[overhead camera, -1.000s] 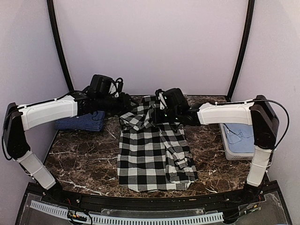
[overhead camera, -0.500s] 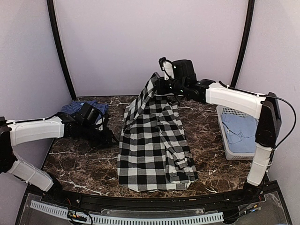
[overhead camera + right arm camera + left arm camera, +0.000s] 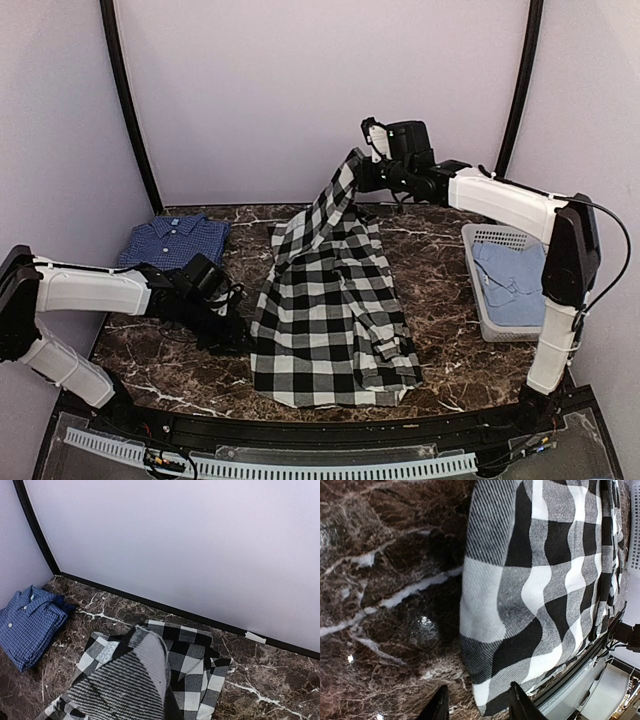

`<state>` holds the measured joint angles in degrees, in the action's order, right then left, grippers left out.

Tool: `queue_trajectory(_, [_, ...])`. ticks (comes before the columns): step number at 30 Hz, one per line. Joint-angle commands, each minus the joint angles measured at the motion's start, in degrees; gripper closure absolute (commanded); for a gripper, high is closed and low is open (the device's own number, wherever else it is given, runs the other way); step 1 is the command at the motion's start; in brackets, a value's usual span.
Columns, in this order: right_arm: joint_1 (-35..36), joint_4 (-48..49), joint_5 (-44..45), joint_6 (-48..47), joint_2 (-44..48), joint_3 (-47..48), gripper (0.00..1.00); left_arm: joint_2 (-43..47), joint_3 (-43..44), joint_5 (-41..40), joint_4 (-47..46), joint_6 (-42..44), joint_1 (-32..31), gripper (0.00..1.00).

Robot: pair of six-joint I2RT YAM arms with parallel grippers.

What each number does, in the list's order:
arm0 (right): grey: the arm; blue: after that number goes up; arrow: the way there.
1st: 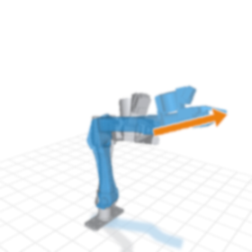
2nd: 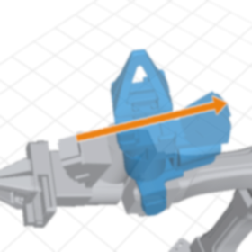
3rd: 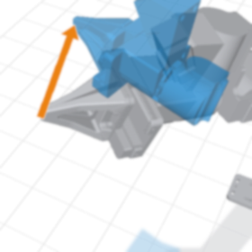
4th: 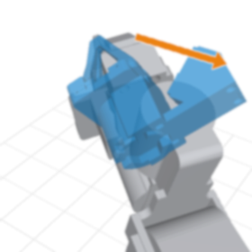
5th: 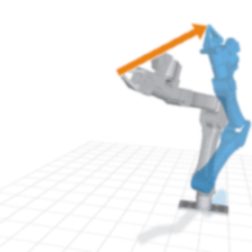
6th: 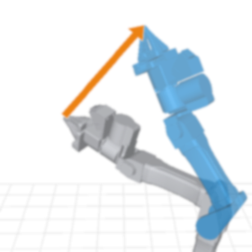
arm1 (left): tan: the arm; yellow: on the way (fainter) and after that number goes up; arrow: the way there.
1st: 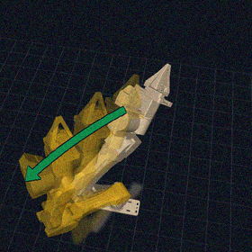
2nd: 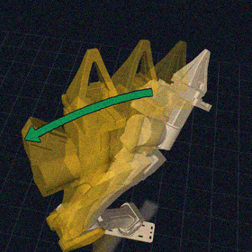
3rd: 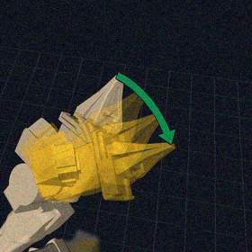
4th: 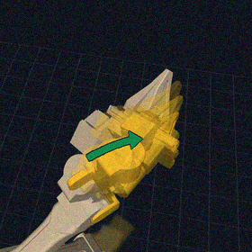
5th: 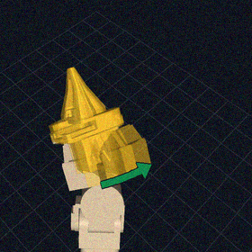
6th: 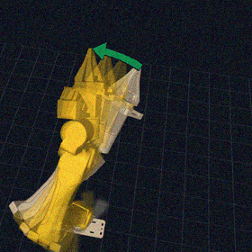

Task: Fold and stack the long sleeve shirts
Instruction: Pick up the 1/3-folded shirt from the center of the board.

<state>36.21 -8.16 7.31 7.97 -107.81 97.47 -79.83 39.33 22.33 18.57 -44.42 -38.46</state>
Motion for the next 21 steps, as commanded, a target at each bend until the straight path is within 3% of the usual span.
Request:
queue_trajectory(1, [-1.33, 1.27, 0.43, 0.08, 0.9, -2.45, 1.0, -0.91, -1.22, 2.38, -2.2, -1.14, -1.18, 0.61])
queue_trajectory(16, [-8.98, 0.69, -0.75, 4.91, 1.45, -6.32, 1.0, -3.95, -2.39, 5.47, -7.86, -2.68, -4.31, 0.57])
queue_trajectory(19, [-9.21, 0.95, -2.32, 5.53, 1.8, -7.31, 1.0, -4.43, -2.54, 5.41, -8.77, -3.3, -4.69, 0.6])
queue_trajectory(21, [-9.14, 1.21, -4.35, 6.06, 1.94, -8.12, 1.0, -4.58, -2.62, 5.46, -9.55, -3.85, -4.99, 0.67])
